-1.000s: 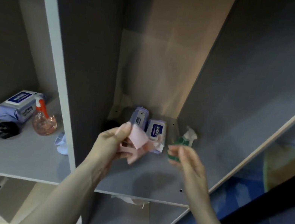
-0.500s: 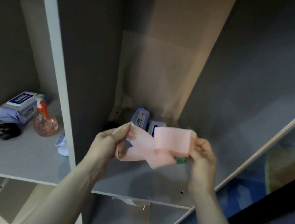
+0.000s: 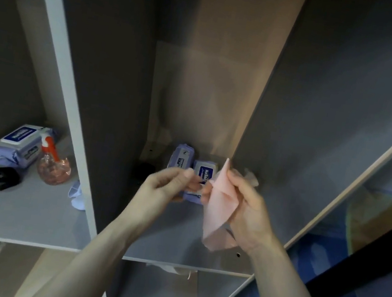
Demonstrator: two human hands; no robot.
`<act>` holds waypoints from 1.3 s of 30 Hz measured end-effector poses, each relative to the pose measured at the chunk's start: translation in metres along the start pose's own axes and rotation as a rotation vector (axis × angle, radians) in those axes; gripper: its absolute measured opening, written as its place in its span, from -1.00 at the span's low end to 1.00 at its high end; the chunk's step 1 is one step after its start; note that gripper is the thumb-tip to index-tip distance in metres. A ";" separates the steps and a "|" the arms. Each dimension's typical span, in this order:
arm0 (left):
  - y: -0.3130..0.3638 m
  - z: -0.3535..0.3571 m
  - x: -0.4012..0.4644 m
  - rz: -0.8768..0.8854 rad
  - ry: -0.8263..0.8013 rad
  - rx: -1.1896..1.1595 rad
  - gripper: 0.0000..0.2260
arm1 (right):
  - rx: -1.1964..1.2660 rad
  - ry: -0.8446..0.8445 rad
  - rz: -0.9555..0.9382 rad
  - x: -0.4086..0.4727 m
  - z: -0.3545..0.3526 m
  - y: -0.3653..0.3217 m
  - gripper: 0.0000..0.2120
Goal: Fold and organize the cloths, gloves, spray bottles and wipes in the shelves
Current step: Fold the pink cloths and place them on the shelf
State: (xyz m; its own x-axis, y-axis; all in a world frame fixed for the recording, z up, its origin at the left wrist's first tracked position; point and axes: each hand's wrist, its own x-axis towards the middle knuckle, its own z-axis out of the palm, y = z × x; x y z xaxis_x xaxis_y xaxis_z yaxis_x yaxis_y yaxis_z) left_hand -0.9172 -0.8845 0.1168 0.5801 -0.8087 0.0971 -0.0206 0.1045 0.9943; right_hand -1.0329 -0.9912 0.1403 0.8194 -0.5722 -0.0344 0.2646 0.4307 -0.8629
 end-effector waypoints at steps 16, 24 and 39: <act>0.000 0.004 0.002 0.213 0.041 0.119 -0.74 | -0.407 0.044 -0.158 -0.005 -0.016 0.017 -0.97; 0.002 0.003 0.003 0.105 -0.007 0.086 -0.80 | -1.027 0.040 -0.587 0.002 -0.019 0.016 -0.48; -0.014 0.005 0.005 -0.258 -0.358 -0.524 -0.61 | -1.217 0.094 -0.584 0.016 -0.004 -0.004 -0.93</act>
State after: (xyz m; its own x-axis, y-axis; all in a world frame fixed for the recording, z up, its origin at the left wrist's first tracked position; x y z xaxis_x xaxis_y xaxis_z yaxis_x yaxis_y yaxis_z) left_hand -0.9183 -0.8932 0.1038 0.2070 -0.9774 -0.0422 0.5314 0.0761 0.8437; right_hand -1.0231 -1.0048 0.1407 0.6922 -0.5242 0.4961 -0.0954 -0.7478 -0.6570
